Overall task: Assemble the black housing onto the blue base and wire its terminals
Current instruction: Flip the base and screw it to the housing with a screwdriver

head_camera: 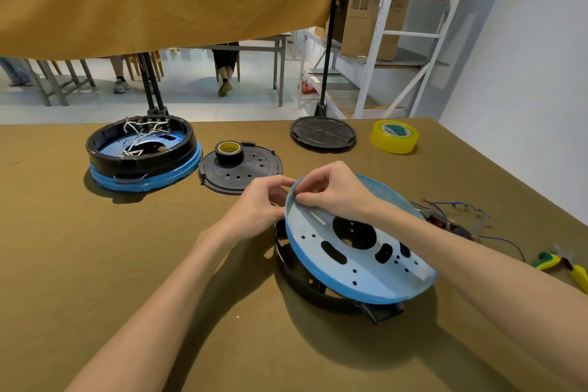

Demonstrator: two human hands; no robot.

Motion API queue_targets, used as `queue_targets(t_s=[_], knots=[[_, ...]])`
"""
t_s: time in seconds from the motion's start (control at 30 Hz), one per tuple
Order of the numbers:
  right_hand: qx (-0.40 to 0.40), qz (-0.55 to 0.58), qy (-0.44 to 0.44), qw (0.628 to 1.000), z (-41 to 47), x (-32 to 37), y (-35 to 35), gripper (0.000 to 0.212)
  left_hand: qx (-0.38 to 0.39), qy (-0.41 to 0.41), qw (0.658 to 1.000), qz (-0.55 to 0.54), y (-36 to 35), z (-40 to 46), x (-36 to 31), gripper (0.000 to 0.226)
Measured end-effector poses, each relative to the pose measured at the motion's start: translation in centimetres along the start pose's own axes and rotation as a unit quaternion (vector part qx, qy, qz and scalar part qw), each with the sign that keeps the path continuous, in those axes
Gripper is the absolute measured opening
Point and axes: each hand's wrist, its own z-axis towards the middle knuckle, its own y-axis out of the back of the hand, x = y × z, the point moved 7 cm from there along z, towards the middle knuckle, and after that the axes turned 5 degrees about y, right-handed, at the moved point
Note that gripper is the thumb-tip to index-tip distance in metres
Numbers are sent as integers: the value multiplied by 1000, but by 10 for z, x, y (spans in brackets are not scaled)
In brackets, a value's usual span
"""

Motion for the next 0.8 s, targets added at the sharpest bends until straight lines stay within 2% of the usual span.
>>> queue_targets(t_s=[0.2, 0.5, 0.8], knots=[[-8, -30, 21, 999, 1, 4, -12, 10, -48, -4, 999, -5, 10, -8, 14, 48], [8, -72, 34, 997, 2, 10, -17, 11, -30, -10, 997, 65, 7, -6, 10, 60], [18, -85, 31, 996, 5, 12, -16, 11, -10, -55, 991, 119, 10, 0, 0, 52]])
